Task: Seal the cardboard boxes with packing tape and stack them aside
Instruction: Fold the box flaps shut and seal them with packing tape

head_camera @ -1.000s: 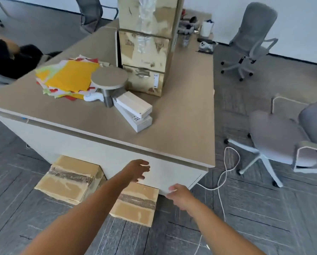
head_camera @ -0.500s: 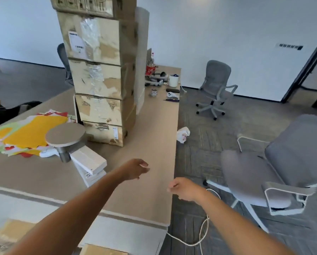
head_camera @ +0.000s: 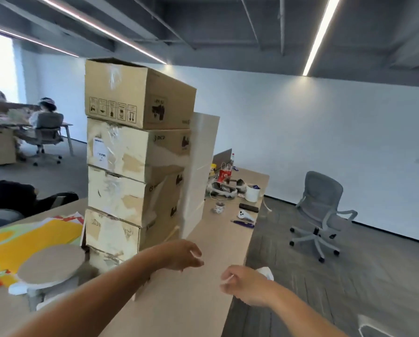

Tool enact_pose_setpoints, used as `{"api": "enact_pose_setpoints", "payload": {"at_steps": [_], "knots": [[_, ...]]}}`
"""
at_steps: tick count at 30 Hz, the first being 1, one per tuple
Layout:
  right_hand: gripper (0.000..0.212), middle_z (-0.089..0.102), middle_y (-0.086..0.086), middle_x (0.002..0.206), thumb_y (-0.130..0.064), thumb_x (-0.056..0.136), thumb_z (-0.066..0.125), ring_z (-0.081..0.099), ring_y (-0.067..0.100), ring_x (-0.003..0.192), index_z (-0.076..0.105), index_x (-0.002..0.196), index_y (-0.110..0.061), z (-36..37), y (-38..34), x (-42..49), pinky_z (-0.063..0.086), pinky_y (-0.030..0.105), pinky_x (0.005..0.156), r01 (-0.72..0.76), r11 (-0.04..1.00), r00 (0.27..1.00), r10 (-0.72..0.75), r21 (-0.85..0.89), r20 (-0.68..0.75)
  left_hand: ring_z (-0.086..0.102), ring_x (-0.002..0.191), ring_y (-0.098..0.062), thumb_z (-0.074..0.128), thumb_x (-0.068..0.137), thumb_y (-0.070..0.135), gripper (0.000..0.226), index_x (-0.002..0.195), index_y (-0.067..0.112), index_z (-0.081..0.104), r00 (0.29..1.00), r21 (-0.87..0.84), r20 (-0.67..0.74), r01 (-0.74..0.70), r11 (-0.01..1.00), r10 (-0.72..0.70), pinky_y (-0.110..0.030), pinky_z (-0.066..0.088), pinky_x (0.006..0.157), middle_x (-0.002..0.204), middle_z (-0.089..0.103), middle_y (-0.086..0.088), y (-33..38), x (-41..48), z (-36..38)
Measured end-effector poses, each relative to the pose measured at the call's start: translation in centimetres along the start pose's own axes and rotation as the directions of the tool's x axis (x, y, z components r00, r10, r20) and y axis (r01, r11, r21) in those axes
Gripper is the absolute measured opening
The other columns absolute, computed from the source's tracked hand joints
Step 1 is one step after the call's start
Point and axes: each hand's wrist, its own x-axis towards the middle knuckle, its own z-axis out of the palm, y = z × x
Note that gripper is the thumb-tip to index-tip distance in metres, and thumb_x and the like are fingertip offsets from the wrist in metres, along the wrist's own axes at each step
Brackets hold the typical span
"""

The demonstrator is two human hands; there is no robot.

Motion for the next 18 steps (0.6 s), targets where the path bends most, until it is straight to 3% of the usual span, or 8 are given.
{"api": "enact_pose_setpoints", "payload": {"at_steps": [2, 4, 7, 10, 13, 15, 18], "knots": [[0.038, 0.059, 0.000, 0.126, -0.041, 0.092, 0.060, 0.060, 0.013, 0.105, 0.058, 0.124, -0.020, -2.9, -0.7, 3.1, 0.047, 0.024, 0.087, 0.059, 0.995, 0.998, -0.056, -0.084, 0.034, 0.068, 0.100, -0.015, 0.056, 0.096, 0.048, 0.050, 0.140, 0.025, 0.051, 1.000, 0.057, -0.022, 0.009, 0.998, -0.008, -0.032, 0.049, 0.097, 0.139, 0.057, 0.004, 0.9, 2.1, -2.4], [0.039, 0.058, -0.002, 0.127, -0.042, 0.092, 0.061, 0.058, 0.016, 0.113, 0.058, 0.124, -0.021, -6.3, -1.9, 6.5, 0.046, 0.026, 0.091, 0.128, 0.979, 0.990, -0.118, -0.158, 0.076, 0.065, 0.110, -0.017, 0.056, 0.096, 0.050, 0.052, 0.141, 0.027, 0.049, 0.999, 0.106, -0.041, 0.031, 0.994, -0.026, -0.037, 0.046, 0.103, 0.141, 0.056, 0.003, 1.7, 4.2, -5.0], [0.041, 0.056, -0.007, 0.124, -0.046, 0.092, 0.060, 0.055, 0.011, 0.108, 0.056, 0.127, -0.025, -12.1, -5.0, 11.0, 0.045, 0.021, 0.081, 0.250, 0.936, 0.968, -0.232, -0.247, 0.098, 0.056, 0.123, -0.020, 0.058, 0.096, 0.048, 0.054, 0.144, 0.025, 0.047, 0.994, 0.163, -0.097, 0.064, 0.984, -0.049, -0.036, 0.042, 0.107, 0.144, 0.053, 0.001, 3.5, 6.9, -10.3], [0.043, 0.059, -0.007, 0.125, -0.048, 0.091, 0.061, 0.058, 0.009, 0.111, 0.057, 0.128, -0.027, -18.6, -9.4, 15.2, 0.047, 0.026, 0.096, 0.369, 0.876, 0.928, -0.363, -0.312, 0.080, 0.055, 0.123, -0.020, 0.060, 0.095, 0.044, 0.053, 0.143, 0.024, 0.048, 0.975, 0.242, -0.218, 0.087, 0.966, -0.034, -0.037, 0.042, 0.108, 0.142, 0.055, 0.001, 6.3, 7.6, -17.7], [0.032, 0.062, -0.011, 0.117, -0.049, 0.090, 0.061, 0.060, 0.006, 0.108, 0.058, 0.118, -0.033, -24.8, -13.6, 17.8, 0.047, 0.029, 0.098, 0.480, 0.800, 0.862, -0.505, -0.359, 0.027, 0.052, 0.127, -0.020, 0.056, 0.097, 0.044, 0.052, 0.144, 0.024, 0.047, 0.921, 0.331, -0.389, 0.154, 0.931, -0.014, -0.032, 0.037, 0.108, 0.142, 0.054, 0.003, 10.1, 6.1, -25.0], [0.022, 0.060, -0.014, 0.116, -0.049, 0.091, 0.059, 0.058, 0.004, 0.105, 0.056, 0.110, -0.038, -28.8, -16.2, 18.7, 0.048, 0.028, 0.096, 0.554, 0.741, 0.795, -0.606, -0.380, -0.024, 0.055, 0.122, -0.017, 0.056, 0.097, 0.044, 0.050, 0.143, 0.025, 0.050, 0.865, 0.331, -0.502, 0.205, 0.921, -0.012, -0.030, 0.038, 0.104, 0.139, 0.057, 0.005, 12.7, 5.1, -29.5], [0.022, 0.061, -0.011, 0.114, -0.048, 0.092, 0.058, 0.059, 0.004, 0.100, 0.060, 0.111, -0.036, -34.0, -20.0, 20.0, 0.050, 0.030, 0.092, 0.622, 0.678, 0.690, -0.711, -0.391, -0.135, 0.067, 0.089, -0.009, 0.057, 0.094, 0.051, 0.047, 0.135, 0.029, 0.055, 0.768, 0.365, -0.640, 0.282, 0.887, 0.020, -0.038, 0.048, 0.100, 0.126, 0.065, 0.007, 15.1, 4.0, -35.4]]}}
